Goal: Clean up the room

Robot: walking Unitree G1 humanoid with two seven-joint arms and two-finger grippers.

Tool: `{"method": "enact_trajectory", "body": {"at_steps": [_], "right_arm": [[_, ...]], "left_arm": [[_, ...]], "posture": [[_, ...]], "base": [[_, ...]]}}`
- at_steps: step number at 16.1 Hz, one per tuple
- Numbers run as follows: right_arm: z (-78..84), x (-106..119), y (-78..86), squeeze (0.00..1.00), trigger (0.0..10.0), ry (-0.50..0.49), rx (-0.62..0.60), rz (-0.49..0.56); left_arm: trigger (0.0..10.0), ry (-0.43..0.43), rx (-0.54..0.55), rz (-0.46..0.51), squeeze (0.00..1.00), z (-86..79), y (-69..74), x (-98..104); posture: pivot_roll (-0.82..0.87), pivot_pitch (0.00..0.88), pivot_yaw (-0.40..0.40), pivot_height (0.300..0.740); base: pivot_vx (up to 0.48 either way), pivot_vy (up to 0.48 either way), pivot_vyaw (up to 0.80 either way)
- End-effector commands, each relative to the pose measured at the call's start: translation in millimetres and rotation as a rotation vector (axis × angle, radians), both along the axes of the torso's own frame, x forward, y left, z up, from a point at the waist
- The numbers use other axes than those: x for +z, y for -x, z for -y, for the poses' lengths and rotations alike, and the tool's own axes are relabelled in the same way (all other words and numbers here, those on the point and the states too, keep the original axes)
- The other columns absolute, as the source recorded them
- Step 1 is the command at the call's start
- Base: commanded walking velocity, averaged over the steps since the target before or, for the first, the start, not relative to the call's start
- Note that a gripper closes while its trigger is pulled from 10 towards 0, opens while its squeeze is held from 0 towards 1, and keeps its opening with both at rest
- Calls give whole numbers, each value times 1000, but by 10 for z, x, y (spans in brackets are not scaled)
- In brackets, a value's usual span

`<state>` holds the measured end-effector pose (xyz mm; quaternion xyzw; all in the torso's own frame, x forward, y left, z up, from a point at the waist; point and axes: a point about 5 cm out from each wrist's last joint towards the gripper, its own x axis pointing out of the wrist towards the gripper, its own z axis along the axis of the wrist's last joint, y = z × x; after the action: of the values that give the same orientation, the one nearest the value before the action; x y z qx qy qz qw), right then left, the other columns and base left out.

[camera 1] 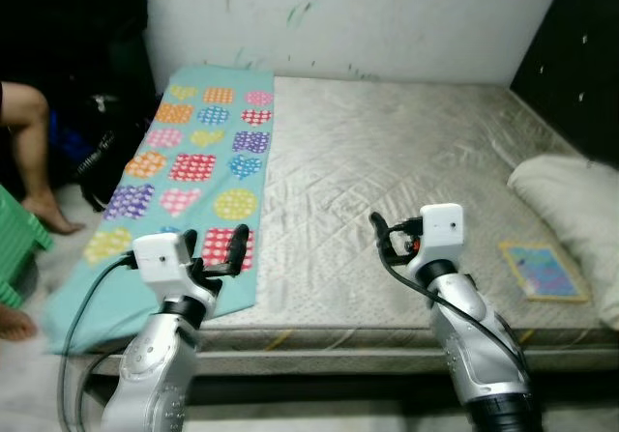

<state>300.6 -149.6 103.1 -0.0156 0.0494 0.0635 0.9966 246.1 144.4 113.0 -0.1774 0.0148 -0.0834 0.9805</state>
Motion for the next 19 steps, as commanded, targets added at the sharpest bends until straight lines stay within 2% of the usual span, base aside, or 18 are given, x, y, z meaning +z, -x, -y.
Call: {"method": "enact_trajectory", "body": {"at_steps": [1, 11, 15, 16, 19], "right_arm": [[49, 61, -18, 0, 10000, 16, -9, 24], [44, 30, 23, 0, 10000, 21, -11, 15], [58, 22, 37, 0, 10000, 22, -16, 12], [59, 21, 38, 0, 10000, 21, -17, 12], [60, 17, 38, 0, 10000, 21, -15, 9]], "left_arm": [[10000, 4, -20, 18, 0, 42, 1, 38], [10000, 6, -19, -4, 0, 43, 31, 17], [10000, 28, 22, -52, 0, 35, 37, -42], [10000, 35, 12, -38, 0, 35, 37, -28], [10000, 23, 8, -33, 0, 33, 33, -19]], "posture": [[-89, 0, -29, 740], [-89, 0, -27, 740], [-91, 0, -25, 740], [-91, 0, -25, 740], [-90, 0, -27, 740]], "base": [[446, 0, 0], [458, 0, 0], [0, 0, 0], [0, 0, 0], [0, 480, -442]]}}
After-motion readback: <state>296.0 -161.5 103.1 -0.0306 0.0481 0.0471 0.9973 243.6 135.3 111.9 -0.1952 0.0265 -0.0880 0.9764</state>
